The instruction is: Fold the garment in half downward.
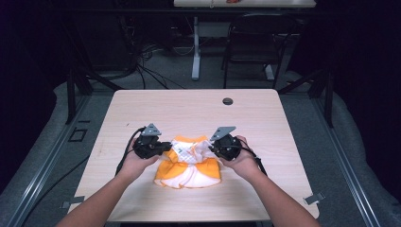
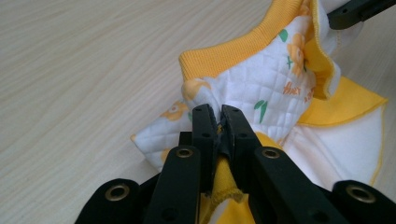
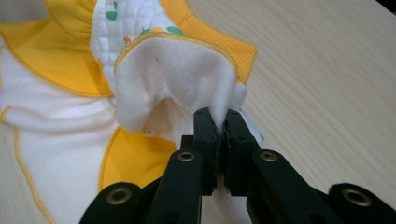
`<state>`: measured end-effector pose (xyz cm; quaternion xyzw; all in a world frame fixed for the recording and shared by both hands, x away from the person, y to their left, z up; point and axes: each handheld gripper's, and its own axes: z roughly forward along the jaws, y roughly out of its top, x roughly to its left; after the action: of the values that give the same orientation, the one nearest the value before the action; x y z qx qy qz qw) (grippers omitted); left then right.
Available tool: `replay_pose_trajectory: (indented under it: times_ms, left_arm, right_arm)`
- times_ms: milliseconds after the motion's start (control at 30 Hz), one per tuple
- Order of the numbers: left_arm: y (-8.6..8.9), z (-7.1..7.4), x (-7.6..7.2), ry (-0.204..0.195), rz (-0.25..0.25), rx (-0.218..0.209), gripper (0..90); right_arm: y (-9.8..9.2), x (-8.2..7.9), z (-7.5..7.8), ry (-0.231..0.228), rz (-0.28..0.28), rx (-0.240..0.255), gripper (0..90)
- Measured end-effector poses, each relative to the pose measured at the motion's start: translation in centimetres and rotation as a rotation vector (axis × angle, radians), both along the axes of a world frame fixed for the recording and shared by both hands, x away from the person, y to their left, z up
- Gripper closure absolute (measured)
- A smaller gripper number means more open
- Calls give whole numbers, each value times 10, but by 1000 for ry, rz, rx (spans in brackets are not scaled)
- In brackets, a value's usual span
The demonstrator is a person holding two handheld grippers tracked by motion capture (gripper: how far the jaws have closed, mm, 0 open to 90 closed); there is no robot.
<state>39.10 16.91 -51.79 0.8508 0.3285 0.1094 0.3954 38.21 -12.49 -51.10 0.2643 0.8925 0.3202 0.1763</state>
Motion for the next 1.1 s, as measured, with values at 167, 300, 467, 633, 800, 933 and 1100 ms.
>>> replay_pose_trajectory:
  times_ms: [167, 300, 467, 633, 800, 933, 1100]
  left_arm:
    - [2, -8, -8, 13, -8, -11, 850]
    - [5, -15, -17, 24, -14, -26, 848]
    - [7, -18, -23, 35, -14, -31, 843]
    - [12, -12, -30, 30, -14, -51, 818]
    - [16, 2, -33, 12, -10, -69, 771]
    - [17, 9, -30, 16, 3, -80, 768]
    - [14, 5, -28, 47, 8, -37, 802]
  right_arm:
    - [-3, -7, -6, 13, 0, 26, 853]
    - [-6, -14, -11, 33, -9, 68, 844]
    - [-7, -20, -13, 53, -16, 104, 807]
    - [-12, -29, -7, 70, -10, 157, 726]
    - [-22, -38, 9, 72, -5, 231, 677]
    - [-26, -41, 19, 61, -5, 281, 689]
    - [-22, -32, 16, 49, -43, 244, 816]
